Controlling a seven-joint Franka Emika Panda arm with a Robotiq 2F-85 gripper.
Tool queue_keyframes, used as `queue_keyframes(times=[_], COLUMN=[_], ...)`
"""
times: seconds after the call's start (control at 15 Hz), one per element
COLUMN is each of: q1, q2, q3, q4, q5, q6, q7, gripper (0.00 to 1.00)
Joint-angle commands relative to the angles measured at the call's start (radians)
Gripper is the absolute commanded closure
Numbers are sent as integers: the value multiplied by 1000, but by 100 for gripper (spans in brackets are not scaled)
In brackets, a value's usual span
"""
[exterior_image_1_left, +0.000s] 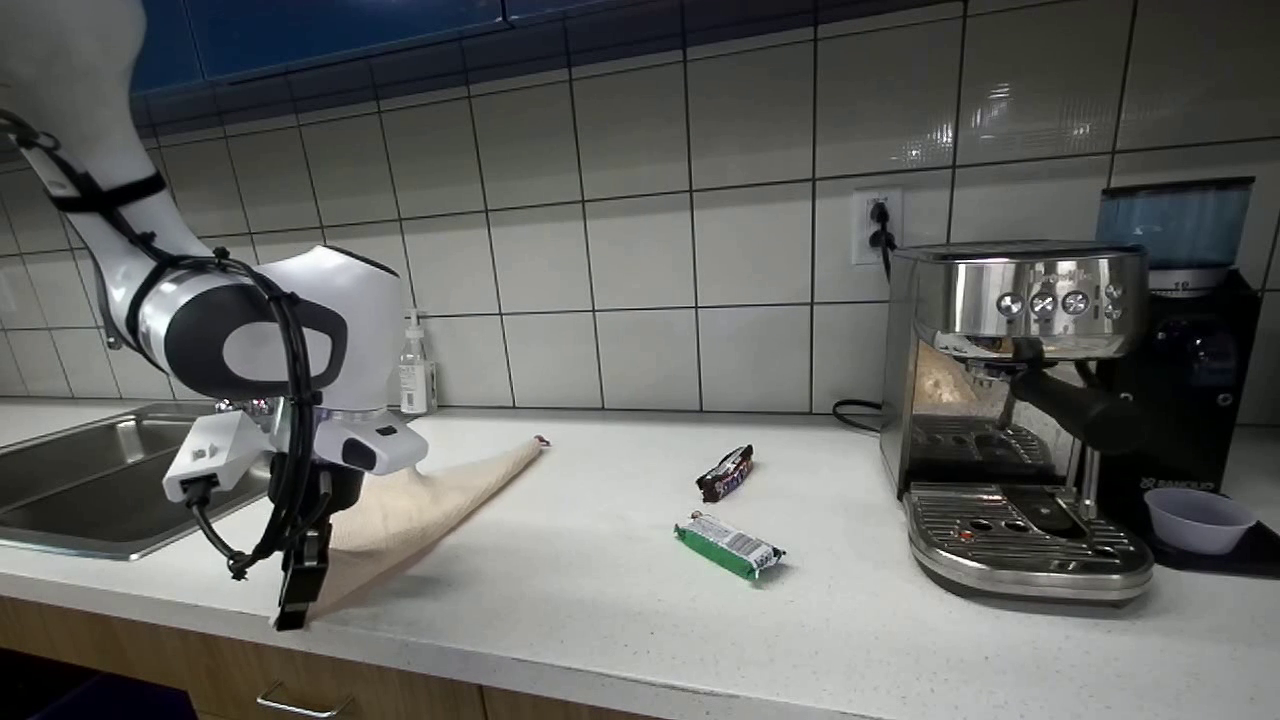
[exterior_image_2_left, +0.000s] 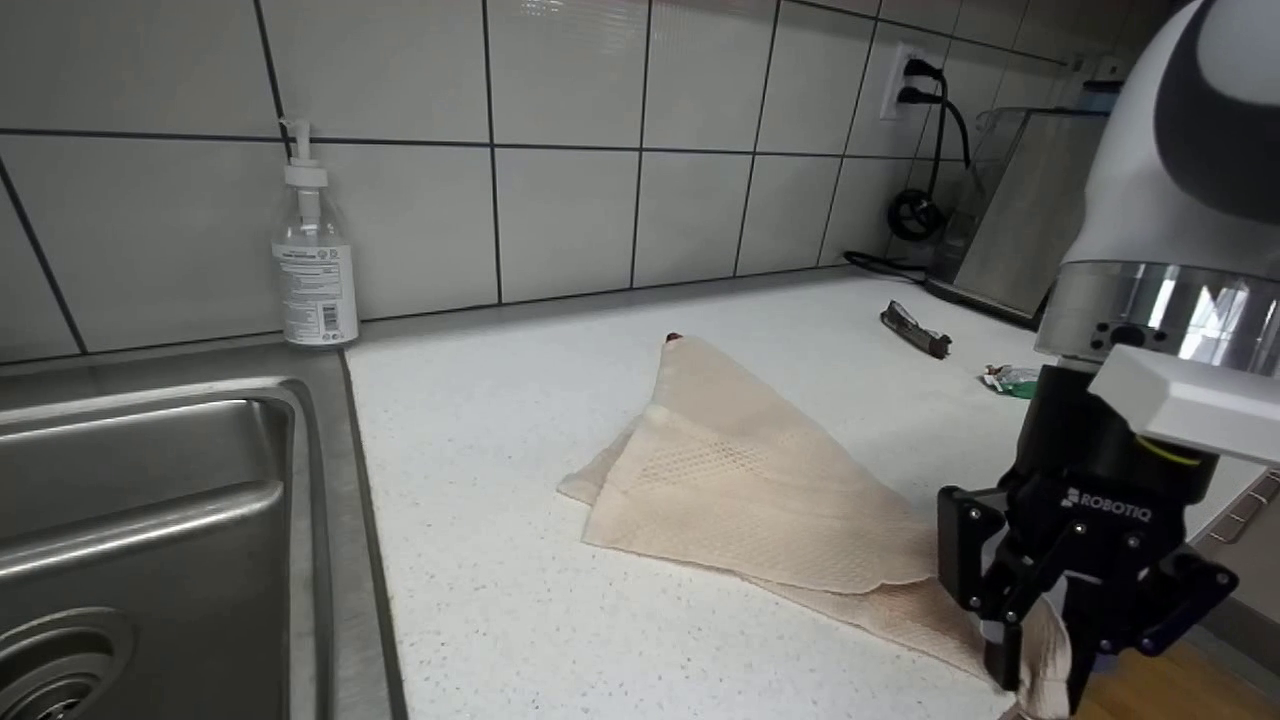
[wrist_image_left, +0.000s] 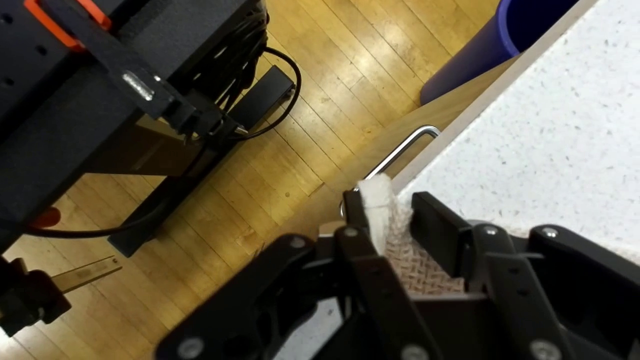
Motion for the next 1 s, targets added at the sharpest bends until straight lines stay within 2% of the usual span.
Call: queue_keyframes(times=[0.0, 0.13, 0.27, 0.93], q1=[-17, -16, -16, -12], q2=[0, -2, -8, -55], q3=[15, 15, 15, 16], q4=[0, -5, -7, -15], q5=[26, 20, 11, -57], q6=[2, -2, -1, -12], q7=[-39, -37, -31, 3], gripper=[98, 100, 98, 98])
